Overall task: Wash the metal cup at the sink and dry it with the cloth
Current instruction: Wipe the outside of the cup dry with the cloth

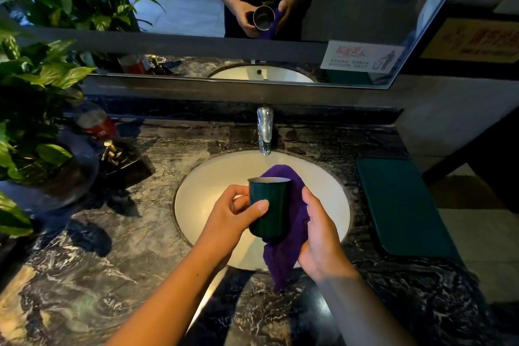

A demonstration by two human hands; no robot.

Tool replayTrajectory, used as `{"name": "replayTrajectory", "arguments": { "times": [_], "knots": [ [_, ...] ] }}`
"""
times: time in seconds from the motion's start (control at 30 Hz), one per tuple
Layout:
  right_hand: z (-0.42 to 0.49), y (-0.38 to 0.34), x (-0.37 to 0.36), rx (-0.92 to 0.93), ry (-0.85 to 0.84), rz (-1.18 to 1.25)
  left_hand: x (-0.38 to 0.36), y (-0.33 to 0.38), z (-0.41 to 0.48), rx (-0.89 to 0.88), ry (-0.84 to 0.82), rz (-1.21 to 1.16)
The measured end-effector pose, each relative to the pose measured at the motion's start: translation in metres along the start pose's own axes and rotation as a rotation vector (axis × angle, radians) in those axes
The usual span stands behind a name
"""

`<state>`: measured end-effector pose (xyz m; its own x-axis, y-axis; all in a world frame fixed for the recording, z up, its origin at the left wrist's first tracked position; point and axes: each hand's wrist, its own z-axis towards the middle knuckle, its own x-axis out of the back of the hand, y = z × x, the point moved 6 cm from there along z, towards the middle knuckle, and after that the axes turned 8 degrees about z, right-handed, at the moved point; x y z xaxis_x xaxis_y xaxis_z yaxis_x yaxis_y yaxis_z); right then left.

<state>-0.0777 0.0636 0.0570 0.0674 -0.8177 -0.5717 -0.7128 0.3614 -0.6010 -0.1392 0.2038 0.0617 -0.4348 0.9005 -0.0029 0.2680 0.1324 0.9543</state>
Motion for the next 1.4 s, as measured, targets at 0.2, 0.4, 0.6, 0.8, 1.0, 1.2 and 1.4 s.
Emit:
{"name": "replayTrajectory", "arguments": {
  "times": [0.2, 0.4, 0.6, 0.8, 1.0, 1.2, 1.4],
  "knots": [
    [-0.002, 0.003, -0.002, 0.090, 0.009, 0.005, 0.003, 0.006, -0.003, -0.116, 0.110, 0.246],
    [-0.005, 0.002, -0.007, 0.156, -0.014, -0.084, 0.002, 0.013, -0.010, -0.158, 0.216, 0.310],
    [-0.016, 0.003, -0.016, 0.214, -0.083, -0.187, -0.005, 0.019, -0.016, -0.154, 0.227, 0.337],
    [-0.018, 0.005, -0.011, 0.174, -0.062, -0.181, -0.006, 0.016, -0.020, -0.106, 0.214, 0.313],
    [-0.017, 0.000, -0.004, 0.105, -0.043, -0.073, -0.011, 0.018, -0.021, -0.102, 0.039, 0.151],
    [-0.013, -0.001, 0.000, 0.061, -0.065, 0.025, -0.009, 0.008, -0.016, -0.036, -0.092, -0.060],
    [-0.010, 0.004, 0.004, 0.062, -0.062, 0.036, -0.001, 0.008, -0.012, -0.062, -0.060, 0.061]
  ]
}}
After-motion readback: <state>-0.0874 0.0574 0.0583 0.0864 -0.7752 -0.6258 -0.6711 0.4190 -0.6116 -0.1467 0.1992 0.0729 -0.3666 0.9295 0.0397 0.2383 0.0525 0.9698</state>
